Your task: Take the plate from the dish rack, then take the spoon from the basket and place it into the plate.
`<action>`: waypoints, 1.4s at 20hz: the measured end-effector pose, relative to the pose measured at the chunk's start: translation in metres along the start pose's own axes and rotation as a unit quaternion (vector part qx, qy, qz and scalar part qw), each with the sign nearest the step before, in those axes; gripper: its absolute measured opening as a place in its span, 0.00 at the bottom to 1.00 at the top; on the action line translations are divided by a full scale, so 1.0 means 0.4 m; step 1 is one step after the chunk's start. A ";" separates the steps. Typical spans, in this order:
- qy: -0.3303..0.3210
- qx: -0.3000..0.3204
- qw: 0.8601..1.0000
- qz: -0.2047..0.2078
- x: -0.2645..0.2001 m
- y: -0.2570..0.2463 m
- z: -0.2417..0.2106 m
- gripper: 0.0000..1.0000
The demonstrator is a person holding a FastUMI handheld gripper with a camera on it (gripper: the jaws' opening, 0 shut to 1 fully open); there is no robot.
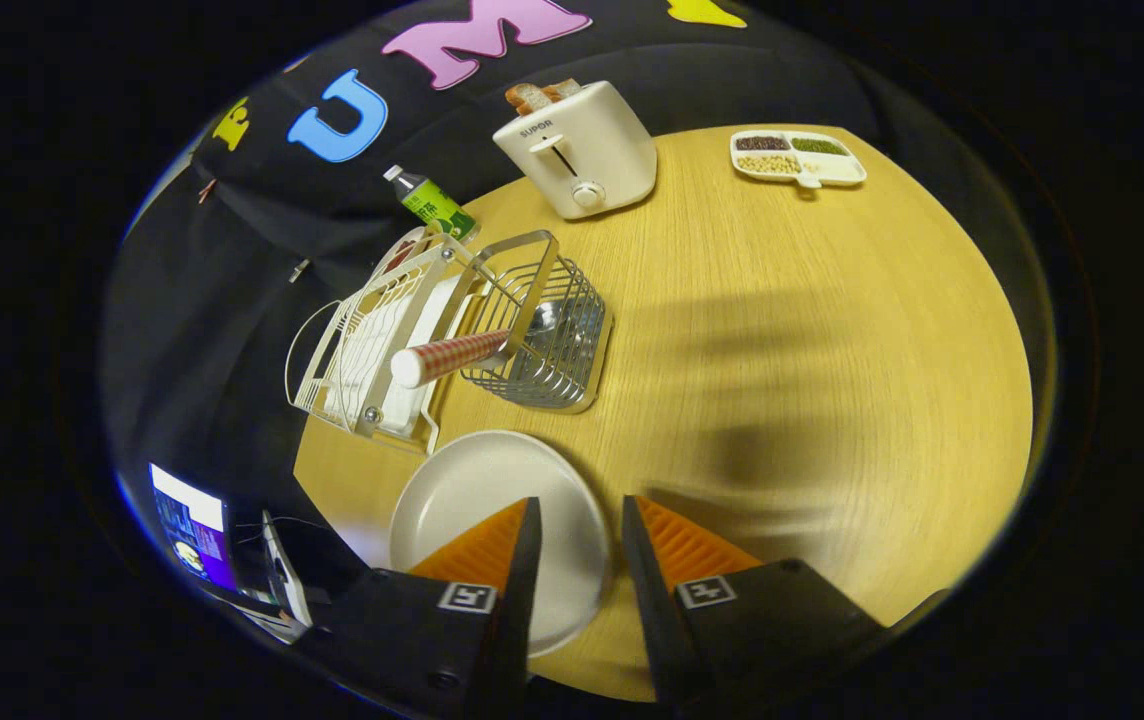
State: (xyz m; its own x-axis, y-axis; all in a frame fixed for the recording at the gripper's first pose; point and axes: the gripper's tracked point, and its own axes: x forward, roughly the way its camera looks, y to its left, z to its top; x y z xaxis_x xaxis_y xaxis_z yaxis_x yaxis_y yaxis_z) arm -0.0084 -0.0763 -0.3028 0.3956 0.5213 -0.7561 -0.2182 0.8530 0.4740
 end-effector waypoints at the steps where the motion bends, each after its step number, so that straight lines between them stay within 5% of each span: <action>1: -0.005 -0.020 1.000 0.000 -0.007 -0.001 0.005 0.61; 2: -0.013 -0.037 0.999 0.002 -0.017 0.002 0.012 0.68; 4: -0.032 -0.063 0.997 0.008 -0.027 0.014 0.026 0.98; 5: -0.043 -0.074 0.996 0.012 -0.032 0.022 0.037 0.99; 17: -0.222 -0.200 0.954 0.017 -0.127 0.104 0.217 0.99; 21: -0.283 -0.249 0.926 0.027 -0.125 0.155 0.286 0.98; 28: -0.265 -0.264 0.927 0.032 0.007 0.185 0.301 0.99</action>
State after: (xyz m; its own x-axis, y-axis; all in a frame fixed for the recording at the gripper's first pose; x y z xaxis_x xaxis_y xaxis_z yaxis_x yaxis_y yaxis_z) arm 0.0839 -0.0145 -0.2154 0.7189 0.6065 -0.3397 -0.6075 0.7856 0.1171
